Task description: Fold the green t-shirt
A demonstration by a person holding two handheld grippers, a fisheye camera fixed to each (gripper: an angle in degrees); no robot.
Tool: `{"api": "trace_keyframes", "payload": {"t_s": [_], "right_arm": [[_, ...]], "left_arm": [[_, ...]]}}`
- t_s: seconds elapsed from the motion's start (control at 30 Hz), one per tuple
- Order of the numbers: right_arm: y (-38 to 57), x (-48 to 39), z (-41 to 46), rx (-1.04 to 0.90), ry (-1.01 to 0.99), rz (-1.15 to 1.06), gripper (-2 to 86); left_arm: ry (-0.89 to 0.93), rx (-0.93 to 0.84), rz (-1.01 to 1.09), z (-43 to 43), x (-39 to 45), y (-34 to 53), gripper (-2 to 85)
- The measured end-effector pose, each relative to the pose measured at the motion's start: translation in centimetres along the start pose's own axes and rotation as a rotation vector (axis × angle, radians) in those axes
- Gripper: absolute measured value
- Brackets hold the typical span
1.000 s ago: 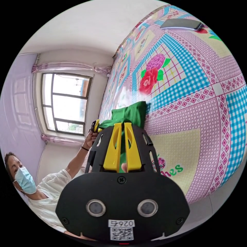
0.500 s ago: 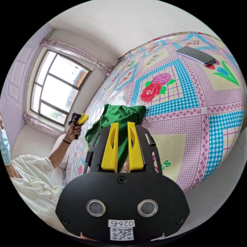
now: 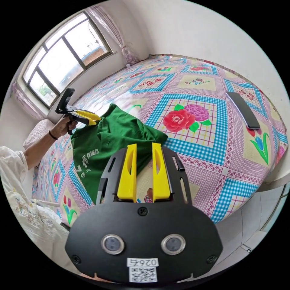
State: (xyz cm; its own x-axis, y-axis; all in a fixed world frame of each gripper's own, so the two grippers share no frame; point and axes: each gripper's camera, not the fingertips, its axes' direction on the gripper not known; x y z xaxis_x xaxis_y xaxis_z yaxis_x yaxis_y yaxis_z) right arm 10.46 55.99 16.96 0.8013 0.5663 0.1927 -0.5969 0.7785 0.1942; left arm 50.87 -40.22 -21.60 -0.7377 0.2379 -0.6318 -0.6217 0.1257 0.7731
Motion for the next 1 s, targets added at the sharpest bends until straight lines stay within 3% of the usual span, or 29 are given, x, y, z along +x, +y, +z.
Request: {"api": "trace_keyframes", "payload": {"t_s": [0.13,0.17,0.23,0.43,0.57,0.73,0.8,0.9,1.0], "right_arm": [[-0.2,0.9,2.1,-0.011,-0.064,0.045,5.7],[-0.3,1.2,2.7,-0.014,-0.086,0.063,4.3],[-0.3,1.6,3.0,-0.009,-0.105,0.089,1.6],[0.4,2.8,0.4,0.111,-0.086,0.177,0.7],[0.6,4.8,1.3,0.058,-0.097,0.243,4.0],[0.6,3.0,0.5,0.091,-0.066,0.218,6.0],[-0.2,2.5,1.5,0.066,-0.048,0.217,7.3],[-1.8,2.1,4.2,-0.023,-0.054,0.188,2.5],[-2.2,1.7,3.8,-0.001,-0.010,0.182,0.5]], "left_arm": [[0.059,-0.027,0.013,1.2,-0.8,-0.9,12.6],[0.026,-0.063,0.016,1.6,-0.7,-1.2,4.9],[-0.006,-0.080,0.031,1.9,-0.5,-1.7,0.6],[0.072,0.201,-0.086,-1.3,-2.9,-0.9,0.8],[0.258,0.101,-0.224,1.5,-7.1,-0.6,6.1],[0.343,0.238,-0.192,0.4,-7.4,0.6,8.1],[0.343,0.243,-0.158,0.0,-6.8,0.3,9.1],[0.286,0.315,-0.127,-2.1,-5.8,0.1,8.3],[0.150,0.373,-0.199,-4.6,-5.8,0.5,3.3]]}}
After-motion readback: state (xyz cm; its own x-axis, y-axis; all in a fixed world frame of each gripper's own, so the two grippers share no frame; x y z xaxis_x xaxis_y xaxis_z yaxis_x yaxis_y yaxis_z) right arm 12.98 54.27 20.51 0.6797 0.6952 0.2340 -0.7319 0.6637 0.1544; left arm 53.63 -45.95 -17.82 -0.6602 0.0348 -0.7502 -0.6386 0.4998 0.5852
